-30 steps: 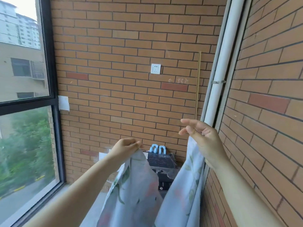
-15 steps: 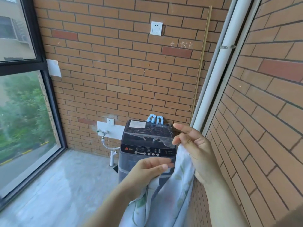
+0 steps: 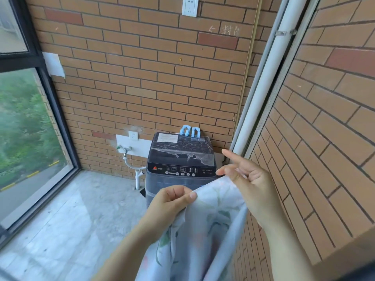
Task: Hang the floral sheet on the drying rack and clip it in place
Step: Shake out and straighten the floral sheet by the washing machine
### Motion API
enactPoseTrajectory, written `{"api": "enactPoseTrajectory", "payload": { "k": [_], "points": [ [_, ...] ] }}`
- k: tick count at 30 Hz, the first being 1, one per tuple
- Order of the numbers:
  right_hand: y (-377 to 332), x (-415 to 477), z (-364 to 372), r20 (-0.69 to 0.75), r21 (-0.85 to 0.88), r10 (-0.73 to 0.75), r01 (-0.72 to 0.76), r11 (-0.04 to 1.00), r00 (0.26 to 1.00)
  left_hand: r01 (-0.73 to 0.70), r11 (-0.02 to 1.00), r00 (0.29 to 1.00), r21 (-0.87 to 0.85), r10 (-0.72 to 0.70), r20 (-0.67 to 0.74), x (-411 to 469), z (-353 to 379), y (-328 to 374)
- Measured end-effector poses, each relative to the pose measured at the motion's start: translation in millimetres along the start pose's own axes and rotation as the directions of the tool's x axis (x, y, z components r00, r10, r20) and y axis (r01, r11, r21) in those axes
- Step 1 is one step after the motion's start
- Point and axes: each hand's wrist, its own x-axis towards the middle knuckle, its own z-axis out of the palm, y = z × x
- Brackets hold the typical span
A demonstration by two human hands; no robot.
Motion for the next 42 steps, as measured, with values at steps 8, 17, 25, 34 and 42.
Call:
{"api": "enactPoseTrajectory", "payload": {
  "k": [8,17,25,34,42],
  "points": [
    [14,-19,-5,0.176,-0.227,0.390,-0.348,0.910,0.904,-0.102,0.958,0.992,0.267,0.118,-0.045,-15,-4,8],
    [17,-23,7,-0.027,-0.419,-0.002,-0.009,0.908,1.000,0.023,0.964,0.996,0.266,-0.045,0.077,-19,-4,-7],
    [-7,-14,-48,-0.362,-0.444,-0.208,0.028,0.895,0.909,0.133,0.950,0.990,0.282,-0.137,-0.004,-23,-24,-32],
    [32,-24,-62,-0.470,-0.549,-0.116,-0.187,0.815,0.875,-0.070,0.997,0.965,0.043,0.078,-0.251,-23,-36,9],
    [21,-17,-39,-0.226,-0.498,0.118,-0.219,0.839,0.967,-0.230,0.809,0.855,0.540,0.433,-0.285,-15,-17,71]
  ]
}}
